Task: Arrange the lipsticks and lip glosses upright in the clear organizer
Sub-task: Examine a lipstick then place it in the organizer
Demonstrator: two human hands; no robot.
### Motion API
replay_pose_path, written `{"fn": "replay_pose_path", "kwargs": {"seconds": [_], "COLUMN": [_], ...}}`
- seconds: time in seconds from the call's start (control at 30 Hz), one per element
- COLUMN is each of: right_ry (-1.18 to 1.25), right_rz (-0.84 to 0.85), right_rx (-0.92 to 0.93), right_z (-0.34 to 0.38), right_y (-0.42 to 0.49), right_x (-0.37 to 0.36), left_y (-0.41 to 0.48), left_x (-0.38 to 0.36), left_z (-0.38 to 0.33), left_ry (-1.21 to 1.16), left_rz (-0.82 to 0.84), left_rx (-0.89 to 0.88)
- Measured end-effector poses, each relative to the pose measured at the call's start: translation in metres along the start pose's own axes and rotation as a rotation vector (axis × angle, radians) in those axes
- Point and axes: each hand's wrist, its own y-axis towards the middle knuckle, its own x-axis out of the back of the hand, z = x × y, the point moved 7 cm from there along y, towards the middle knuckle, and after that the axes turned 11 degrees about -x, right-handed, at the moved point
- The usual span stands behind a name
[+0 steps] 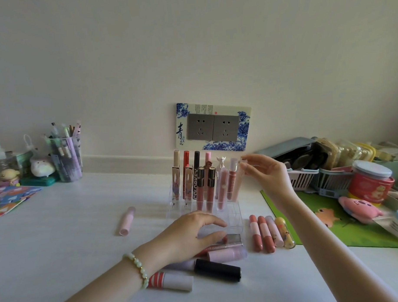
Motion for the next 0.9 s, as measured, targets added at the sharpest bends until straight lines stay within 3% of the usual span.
{"fn": "replay_pose_path", "kwargs": {"seconds": [0.57,0.9], "right_ry": [-0.057,-0.143], "right_rz": [0.042,0.049], "right_rx": [-0.113,-0.088], "right_z": [-0.033,-0.031], "right_y": [0.009,0.009], "right_x": [-0.007,-0.006], "left_y": [0.000,-0.003], "left_x": [0.002,0.006], "left_z": [0.001,-0.006], "left_ry": [0.013,0.001], "left_rz": [0.003,0.010], "left_rx": [0.009,0.023]}}
